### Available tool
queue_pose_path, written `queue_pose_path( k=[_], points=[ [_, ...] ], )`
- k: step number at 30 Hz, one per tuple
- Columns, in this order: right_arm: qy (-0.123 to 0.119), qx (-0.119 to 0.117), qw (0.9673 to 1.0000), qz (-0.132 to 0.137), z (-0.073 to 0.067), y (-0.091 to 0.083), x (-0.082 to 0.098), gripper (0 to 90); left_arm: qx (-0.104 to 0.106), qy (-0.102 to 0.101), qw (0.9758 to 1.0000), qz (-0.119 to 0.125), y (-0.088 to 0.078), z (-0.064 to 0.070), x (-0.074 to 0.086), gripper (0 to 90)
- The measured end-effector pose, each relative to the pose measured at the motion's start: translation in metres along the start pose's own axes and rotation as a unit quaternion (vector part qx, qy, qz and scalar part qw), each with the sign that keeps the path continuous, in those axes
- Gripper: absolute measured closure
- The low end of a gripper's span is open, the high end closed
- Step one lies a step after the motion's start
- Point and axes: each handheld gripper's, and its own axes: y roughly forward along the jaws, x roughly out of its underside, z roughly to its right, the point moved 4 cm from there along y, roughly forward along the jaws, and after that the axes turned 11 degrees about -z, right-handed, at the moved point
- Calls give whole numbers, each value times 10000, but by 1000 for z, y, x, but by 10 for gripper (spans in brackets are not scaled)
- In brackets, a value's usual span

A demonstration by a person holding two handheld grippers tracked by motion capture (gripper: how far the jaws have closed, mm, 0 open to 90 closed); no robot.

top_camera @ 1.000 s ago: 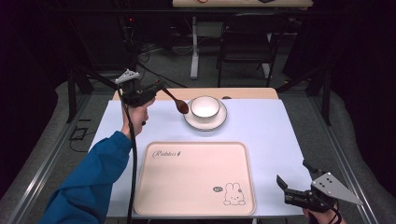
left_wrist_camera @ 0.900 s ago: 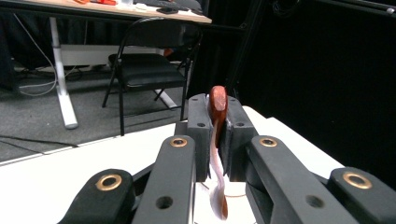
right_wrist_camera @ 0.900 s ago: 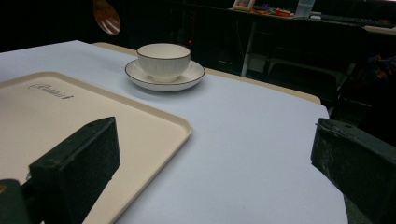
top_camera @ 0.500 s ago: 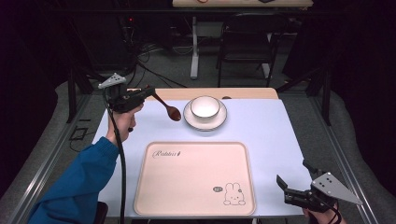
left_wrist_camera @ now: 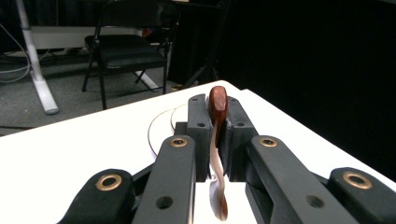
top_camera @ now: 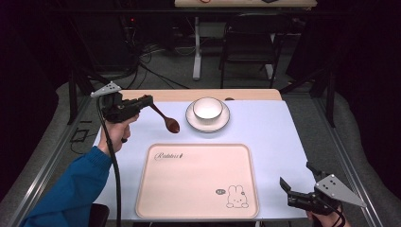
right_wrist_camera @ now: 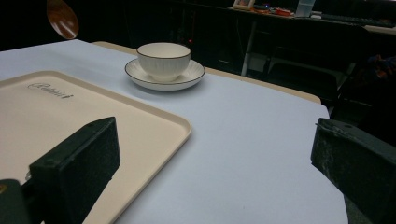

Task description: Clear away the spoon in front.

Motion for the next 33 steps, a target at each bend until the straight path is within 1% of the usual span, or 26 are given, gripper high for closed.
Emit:
queue_pose_path(
  k=[1,5,7,11,17,22,26,27,28,33],
  points=[
    [9,1,10000,4,0,0,0,6,21,45,10000,-37,-2,2,3,841],
    [7,-8,10000,6,0,0,0,6,69,78,9999,-116,-6,4,7,841],
    [8,-6,10000,7,0,0,0,6,122,49,9998,-133,-9,3,9,841],
    [11,5,10000,-1,0,0,0,6,166,-8,9997,-188,-13,1,14,841],
    [9,4,10000,3,0,0,0,6,238,-28,9990,-371,-19,-1,26,841],
    [6,5,10000,11,0,0,0,6,358,-31,9976,-587,-23,-1,36,841],
    [8,6,10000,5,0,0,0,6,424,-70,9970,-638,-25,-1,40,841],
    [7,8,10000,9,0,0,0,6,461,-88,9965,-688,-25,0,43,841],
    [7,6,10000,12,0,0,0,6,461,-88,9965,-688,-25,0,43,841],
    [15,7,10000,7,0,0,0,6,533,-91,9950,-834,-25,0,53,841]
  ],
)
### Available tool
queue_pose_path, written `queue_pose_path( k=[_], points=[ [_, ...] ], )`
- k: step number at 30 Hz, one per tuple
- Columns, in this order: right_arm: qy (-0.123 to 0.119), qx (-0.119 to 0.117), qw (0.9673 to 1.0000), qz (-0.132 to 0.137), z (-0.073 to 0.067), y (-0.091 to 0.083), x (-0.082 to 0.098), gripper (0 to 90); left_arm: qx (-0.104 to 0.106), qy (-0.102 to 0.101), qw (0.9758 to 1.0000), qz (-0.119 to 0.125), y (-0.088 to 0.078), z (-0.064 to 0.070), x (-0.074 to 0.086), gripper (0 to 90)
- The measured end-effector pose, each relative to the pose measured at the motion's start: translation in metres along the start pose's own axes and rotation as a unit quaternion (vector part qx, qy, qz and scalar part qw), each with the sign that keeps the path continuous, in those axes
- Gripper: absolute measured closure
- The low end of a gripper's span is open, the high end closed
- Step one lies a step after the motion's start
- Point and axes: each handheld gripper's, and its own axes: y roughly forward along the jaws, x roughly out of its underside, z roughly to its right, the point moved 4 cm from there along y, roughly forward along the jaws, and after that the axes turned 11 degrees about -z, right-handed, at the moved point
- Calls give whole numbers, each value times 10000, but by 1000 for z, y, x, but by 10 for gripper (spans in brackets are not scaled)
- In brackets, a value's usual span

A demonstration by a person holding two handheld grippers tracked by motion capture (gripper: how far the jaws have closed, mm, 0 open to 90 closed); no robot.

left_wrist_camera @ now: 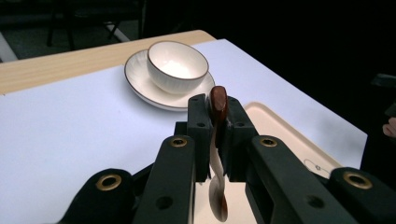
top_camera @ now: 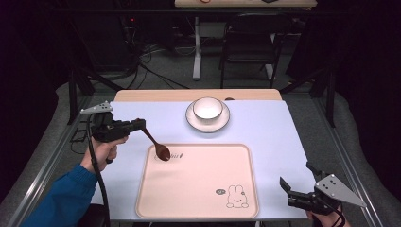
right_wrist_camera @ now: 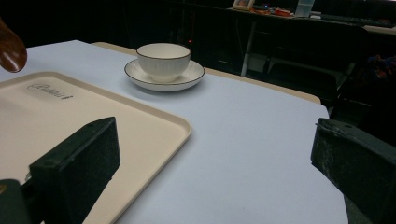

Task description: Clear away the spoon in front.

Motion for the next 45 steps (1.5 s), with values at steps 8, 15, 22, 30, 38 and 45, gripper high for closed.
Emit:
queue_pose_path(
  k=[8,15,22,30,38,45],
  points=[
    [-1,-1,10000,-4,0,0,0,6,140,8,9995,-295,6,3,10,840],
    [4,-9,10000,0,0,0,0,6,289,10,9980,-558,13,5,19,840],
    [0,-9,10000,2,0,0,0,6,399,-15,9959,-807,19,5,27,840],
    [-3,-12,10000,1,0,0,0,6,537,-110,9919,-1144,31,3,39,838],
    [1,-6,10000,-7,0,0,0,6,448,-274,9915,-1187,42,-7,41,816],
    [-24,-3,10000,-10,0,1,0,6,342,-340,9923,-1144,53,-13,44,798]
  ],
)
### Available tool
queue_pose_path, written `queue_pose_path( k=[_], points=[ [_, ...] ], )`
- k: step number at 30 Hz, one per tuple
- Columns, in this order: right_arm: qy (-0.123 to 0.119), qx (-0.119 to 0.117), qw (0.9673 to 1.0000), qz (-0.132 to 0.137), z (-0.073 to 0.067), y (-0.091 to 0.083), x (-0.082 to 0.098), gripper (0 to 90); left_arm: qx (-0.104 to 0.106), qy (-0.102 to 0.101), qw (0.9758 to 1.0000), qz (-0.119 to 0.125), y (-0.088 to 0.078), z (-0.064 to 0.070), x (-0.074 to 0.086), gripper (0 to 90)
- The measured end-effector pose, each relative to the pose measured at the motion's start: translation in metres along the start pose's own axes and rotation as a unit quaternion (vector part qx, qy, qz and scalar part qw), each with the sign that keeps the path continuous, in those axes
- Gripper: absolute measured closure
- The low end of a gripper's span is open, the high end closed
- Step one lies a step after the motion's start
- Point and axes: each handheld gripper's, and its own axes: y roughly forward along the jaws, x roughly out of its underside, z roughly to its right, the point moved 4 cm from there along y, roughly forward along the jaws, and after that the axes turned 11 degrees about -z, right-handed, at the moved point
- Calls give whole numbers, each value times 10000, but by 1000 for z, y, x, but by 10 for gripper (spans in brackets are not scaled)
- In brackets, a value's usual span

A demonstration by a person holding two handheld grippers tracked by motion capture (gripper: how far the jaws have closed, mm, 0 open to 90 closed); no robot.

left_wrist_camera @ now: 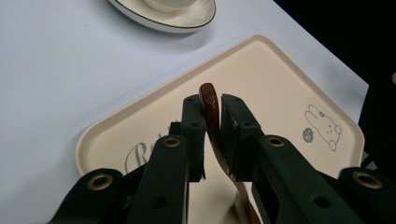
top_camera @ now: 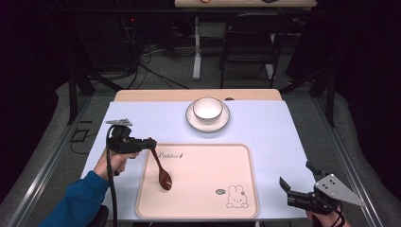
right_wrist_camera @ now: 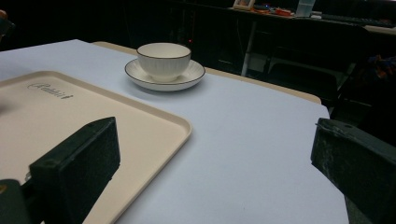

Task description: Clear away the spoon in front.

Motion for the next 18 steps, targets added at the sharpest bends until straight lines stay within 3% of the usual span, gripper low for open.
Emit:
queue_pose_path(
  k=[18],
  points=[
    [7,-24,10000,2,0,1,0,6,-27,-55,10000,-13,14,-5,-4,784]
  ],
)
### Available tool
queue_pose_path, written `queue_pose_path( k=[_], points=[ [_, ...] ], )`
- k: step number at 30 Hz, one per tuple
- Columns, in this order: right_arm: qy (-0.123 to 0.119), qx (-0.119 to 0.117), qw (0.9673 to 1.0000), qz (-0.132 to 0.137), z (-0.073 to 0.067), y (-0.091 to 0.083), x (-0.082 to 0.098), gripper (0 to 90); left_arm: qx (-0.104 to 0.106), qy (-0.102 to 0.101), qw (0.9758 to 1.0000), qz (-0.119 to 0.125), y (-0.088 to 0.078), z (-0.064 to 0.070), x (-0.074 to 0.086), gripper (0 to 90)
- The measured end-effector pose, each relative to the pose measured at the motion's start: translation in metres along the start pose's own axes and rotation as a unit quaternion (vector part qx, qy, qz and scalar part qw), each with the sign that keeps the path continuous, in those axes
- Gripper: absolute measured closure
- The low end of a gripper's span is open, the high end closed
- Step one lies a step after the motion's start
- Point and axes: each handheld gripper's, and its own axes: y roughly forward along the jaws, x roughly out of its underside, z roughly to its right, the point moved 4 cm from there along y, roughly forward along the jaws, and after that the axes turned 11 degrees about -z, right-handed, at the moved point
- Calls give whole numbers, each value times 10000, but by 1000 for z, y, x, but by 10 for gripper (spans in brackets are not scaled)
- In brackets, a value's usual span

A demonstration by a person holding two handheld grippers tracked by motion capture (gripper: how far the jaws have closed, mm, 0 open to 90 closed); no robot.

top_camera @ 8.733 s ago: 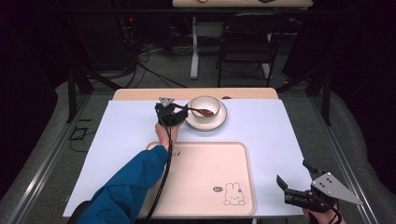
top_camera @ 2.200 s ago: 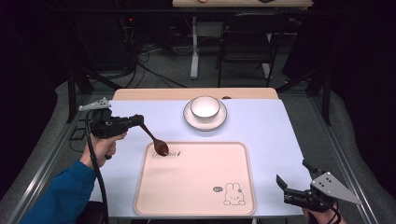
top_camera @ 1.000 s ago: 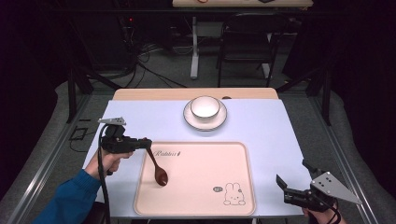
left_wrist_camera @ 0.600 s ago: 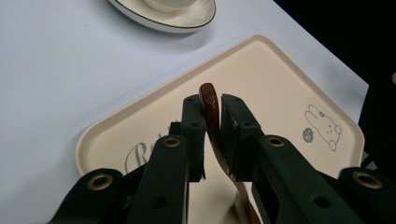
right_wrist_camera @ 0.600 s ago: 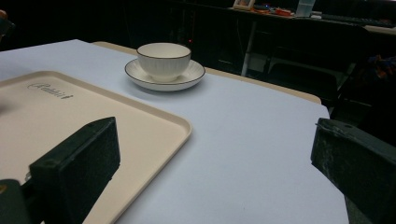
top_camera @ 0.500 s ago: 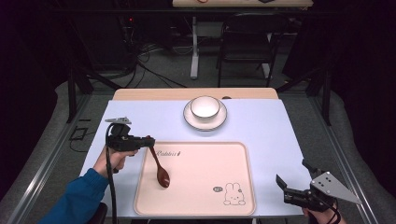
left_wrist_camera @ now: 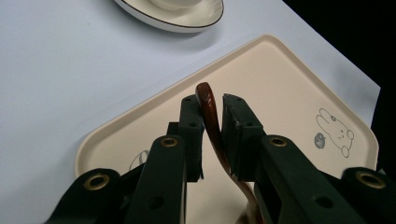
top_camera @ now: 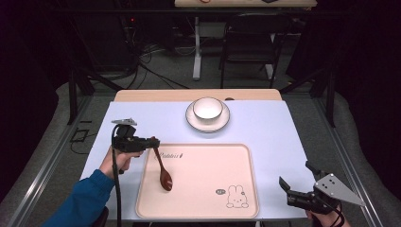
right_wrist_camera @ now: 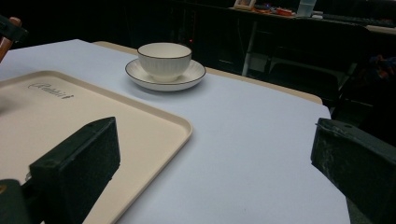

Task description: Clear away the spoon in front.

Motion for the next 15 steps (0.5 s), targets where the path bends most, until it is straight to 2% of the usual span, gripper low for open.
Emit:
queue_pose_path(
  k=[4,9,15],
  points=[
    [2,-5,10000,11,0,0,0,6,-52,22,9999,-83,3,-2,-1,778],
    [5,10,10000,9,0,0,0,6,-153,-66,9994,-302,13,-4,0,762],
    [1,17,10000,3,0,0,0,6,-222,-150,9988,-405,20,-4,4,748]
  ],
)
